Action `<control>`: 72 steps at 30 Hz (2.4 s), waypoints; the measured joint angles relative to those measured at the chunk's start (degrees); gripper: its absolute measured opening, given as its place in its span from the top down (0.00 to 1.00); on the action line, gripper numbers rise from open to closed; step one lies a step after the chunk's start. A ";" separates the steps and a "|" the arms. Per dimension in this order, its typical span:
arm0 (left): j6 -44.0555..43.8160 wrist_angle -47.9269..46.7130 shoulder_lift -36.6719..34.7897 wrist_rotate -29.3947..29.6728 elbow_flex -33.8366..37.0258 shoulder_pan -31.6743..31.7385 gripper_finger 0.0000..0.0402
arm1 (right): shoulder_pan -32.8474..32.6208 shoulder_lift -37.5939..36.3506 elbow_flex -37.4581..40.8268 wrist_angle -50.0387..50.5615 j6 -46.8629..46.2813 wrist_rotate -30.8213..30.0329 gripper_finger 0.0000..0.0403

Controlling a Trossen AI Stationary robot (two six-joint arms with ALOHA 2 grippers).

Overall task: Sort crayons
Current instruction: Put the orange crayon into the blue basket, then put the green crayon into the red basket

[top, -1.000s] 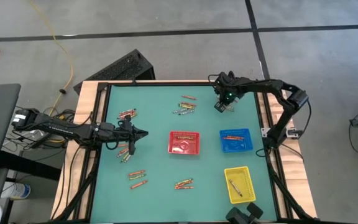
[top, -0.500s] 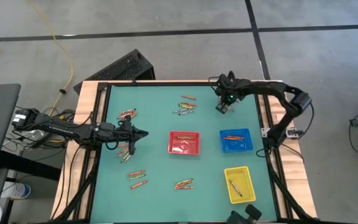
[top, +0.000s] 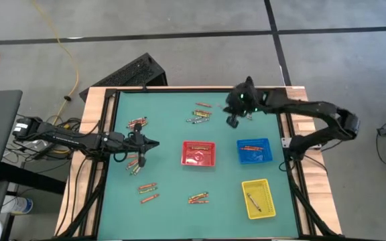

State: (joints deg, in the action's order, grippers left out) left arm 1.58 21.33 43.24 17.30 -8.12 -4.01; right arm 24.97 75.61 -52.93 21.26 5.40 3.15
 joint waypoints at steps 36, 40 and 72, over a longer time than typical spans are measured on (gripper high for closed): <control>-13.35 5.67 0.00 -8.04 0.00 18.21 0.97 | -37.90 -13.96 9.48 34.45 -23.28 -20.11 1.00; -14.33 5.63 0.00 -9.22 0.00 18.21 0.97 | -37.90 -12.91 10.56 34.81 -23.31 -20.08 0.98; -7.26 -42.67 16.38 -4.01 -28.34 36.36 0.73 | -38.01 -10.85 2.62 24.05 -15.98 -25.76 0.85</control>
State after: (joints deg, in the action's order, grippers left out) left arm -5.68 -21.34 59.62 13.29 -36.46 32.35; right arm -13.04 64.76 -50.30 45.31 -10.58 -22.60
